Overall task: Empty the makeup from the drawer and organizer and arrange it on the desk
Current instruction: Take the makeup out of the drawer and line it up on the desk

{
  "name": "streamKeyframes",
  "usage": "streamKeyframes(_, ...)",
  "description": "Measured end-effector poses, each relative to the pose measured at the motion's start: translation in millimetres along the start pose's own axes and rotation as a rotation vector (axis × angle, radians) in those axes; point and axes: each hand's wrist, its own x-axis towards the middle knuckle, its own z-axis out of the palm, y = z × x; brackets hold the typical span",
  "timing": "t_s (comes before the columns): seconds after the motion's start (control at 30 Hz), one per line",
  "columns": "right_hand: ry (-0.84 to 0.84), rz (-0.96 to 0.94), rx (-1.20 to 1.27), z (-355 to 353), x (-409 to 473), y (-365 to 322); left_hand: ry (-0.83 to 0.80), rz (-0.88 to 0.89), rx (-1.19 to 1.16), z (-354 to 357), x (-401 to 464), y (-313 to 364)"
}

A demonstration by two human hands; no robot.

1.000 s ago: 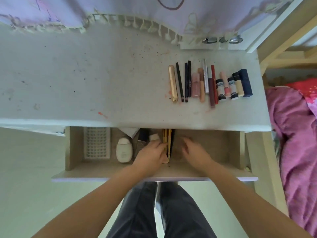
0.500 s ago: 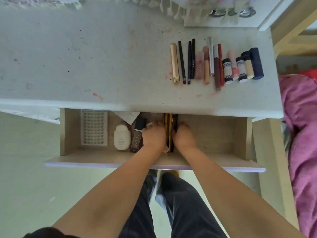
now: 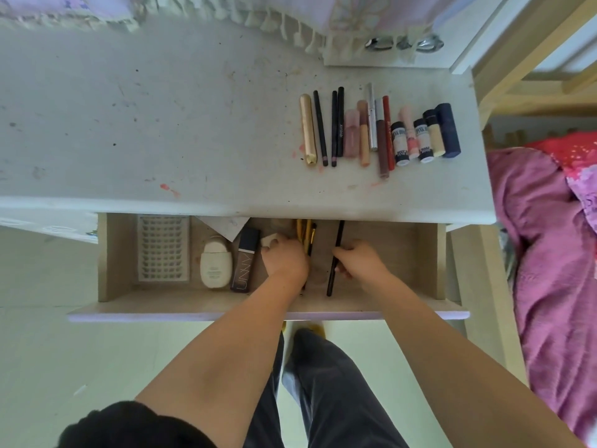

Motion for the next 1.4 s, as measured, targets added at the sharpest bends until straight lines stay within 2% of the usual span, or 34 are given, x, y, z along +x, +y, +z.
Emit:
streamKeyframes(0.1, -0.084, 0.031, 0.092, -8.6, -20.2, -3.9, -0.038, -0.022, -0.185, -9.7, -6.2, -5.1)
streamKeyframes(0.23, -0.277, -0.044, -0.110, -32.2, -52.9, -13.2, -0.323, 0.024, -0.472, -48.6, -40.3, -25.5)
streamKeyframes(0.33, -0.393, -0.128, -0.288, -59.2, -77.0, -33.3, -0.524, 0.217, -0.421, -94.3, -72.8, -58.6)
streamKeyframes(0.4, -0.427, -0.188, -0.383, -72.2, -89.6, -59.3, -0.555, 0.316, -0.356, -127.2, -84.1, -82.5)
streamKeyframes(0.5, -0.446, -0.300, -0.407, -78.6, -99.6, -109.5, -0.470, 0.333, -0.459, -172.2, -75.3, -104.8)
streamKeyframes(0.57, -0.430, -0.359, -0.281, -75.5, -94.8, -140.8, -0.326, 0.312, -0.540, -196.4, -56.5, -109.3)
streamKeyframes(0.63, -0.325, -0.404, -0.084, -66.9, -82.2, -168.1, -0.183, 0.256, -0.574, -212.5, -31.2, -107.9)
streamKeyframes(0.7, -0.139, -0.406, 0.027, -52.2, -63.8, -189.8, -0.090, 0.197, -0.572, -220.2, -0.5, -102.9)
streamKeyframes(0.77, 0.053, -0.404, -0.021, -32.7, -42.0, -205.6, -0.047, 0.164, -0.523, -222.0, 28.5, -94.5)
streamKeyframes(0.83, 0.217, -0.434, -0.170, -14.1, -21.2, -216.8, -0.016, 0.147, -0.440, -219.9, 53.6, -84.8)
streamKeyframes(0.93, 0.360, -0.451, -0.432, 0.5, -2.1, -221.5, 0.017, 0.136, -0.345, -212.0, 71.5, -69.6)
streamKeyframes(1.03, 0.402, -0.434, -0.625, 2.0, 4.3, -221.4, 0.053, 0.175, -0.220, -204.7, 74.0, -56.3)
streamKeyframes(1.2, 0.420, -0.417, -0.769, -5.9, 6.0, -215.0, 0.143, 0.253, -0.109, -196.0, 68.7, -46.5)
streamKeyframes(1.3, 0.394, -0.450, -0.746, -11.3, -3.9, -212.4, 0.161, 0.265, -0.103, -192.8, 64.2, -47.4)
streamKeyframes(1.4, 0.423, -0.546, -0.623, -24.8, -28.7, -200.7, 0.237, 0.278, -0.200, -192.1, 46.4, -52.3)
